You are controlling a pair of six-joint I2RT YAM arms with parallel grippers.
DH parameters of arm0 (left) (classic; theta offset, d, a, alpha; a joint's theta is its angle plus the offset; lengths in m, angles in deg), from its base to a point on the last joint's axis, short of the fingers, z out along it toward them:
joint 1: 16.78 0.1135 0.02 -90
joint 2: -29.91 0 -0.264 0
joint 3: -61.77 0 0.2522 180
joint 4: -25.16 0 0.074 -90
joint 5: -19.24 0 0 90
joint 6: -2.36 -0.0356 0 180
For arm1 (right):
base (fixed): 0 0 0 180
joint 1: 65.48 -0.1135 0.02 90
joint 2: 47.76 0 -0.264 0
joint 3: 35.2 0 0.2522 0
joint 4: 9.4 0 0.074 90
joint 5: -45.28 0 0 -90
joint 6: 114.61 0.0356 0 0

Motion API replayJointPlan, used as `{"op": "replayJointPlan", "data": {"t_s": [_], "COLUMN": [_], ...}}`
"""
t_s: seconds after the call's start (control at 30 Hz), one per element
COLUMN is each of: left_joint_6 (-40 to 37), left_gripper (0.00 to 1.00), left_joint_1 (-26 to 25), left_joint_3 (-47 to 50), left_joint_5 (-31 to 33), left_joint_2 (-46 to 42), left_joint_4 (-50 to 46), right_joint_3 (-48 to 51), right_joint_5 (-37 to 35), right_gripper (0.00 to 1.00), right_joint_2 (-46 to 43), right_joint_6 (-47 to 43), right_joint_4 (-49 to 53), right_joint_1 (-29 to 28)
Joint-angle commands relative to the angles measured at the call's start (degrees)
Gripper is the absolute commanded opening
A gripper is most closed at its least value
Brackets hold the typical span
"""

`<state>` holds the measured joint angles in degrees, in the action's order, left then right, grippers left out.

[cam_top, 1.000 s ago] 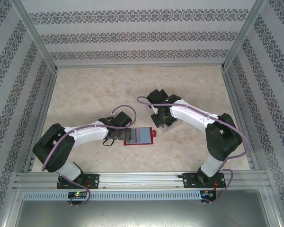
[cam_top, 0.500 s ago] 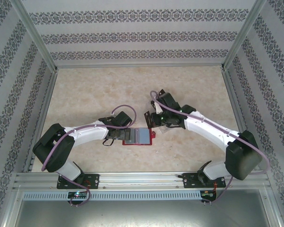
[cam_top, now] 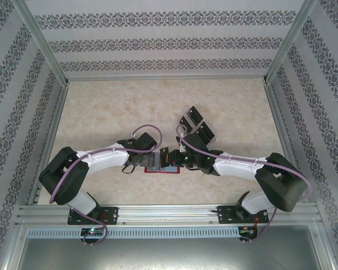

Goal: Put the credit cards into the card holder

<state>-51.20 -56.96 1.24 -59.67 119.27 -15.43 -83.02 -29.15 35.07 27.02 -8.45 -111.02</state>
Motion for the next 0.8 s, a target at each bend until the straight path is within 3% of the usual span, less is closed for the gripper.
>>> {"op": "replayJointPlan", "data": {"t_s": [0.0,0.47,0.77], "left_joint_6": [0.38,0.73,0.73], "left_gripper": [1.00,1.00,1.00], "left_joint_1": [-0.95,-1.92,-2.10], "left_joint_3": [-0.02,0.00,0.38], "left_joint_5": [1.65,2.35,2.53], "left_joint_2": [0.33,-2.51,-2.24], "left_joint_4": [-5.16,-6.83,-6.57], "right_joint_3": [2.84,6.20,6.18], "right_joint_5": [-3.23,-3.97,0.06], "right_gripper": [0.00,0.00,0.00], "right_joint_2": [0.12,1.54,3.26], "right_joint_6": [4.89,6.82,4.96], "right_joint_4": [-7.57,-10.38,-12.55], "right_joint_1": [-0.40,-0.35,-0.19]}}
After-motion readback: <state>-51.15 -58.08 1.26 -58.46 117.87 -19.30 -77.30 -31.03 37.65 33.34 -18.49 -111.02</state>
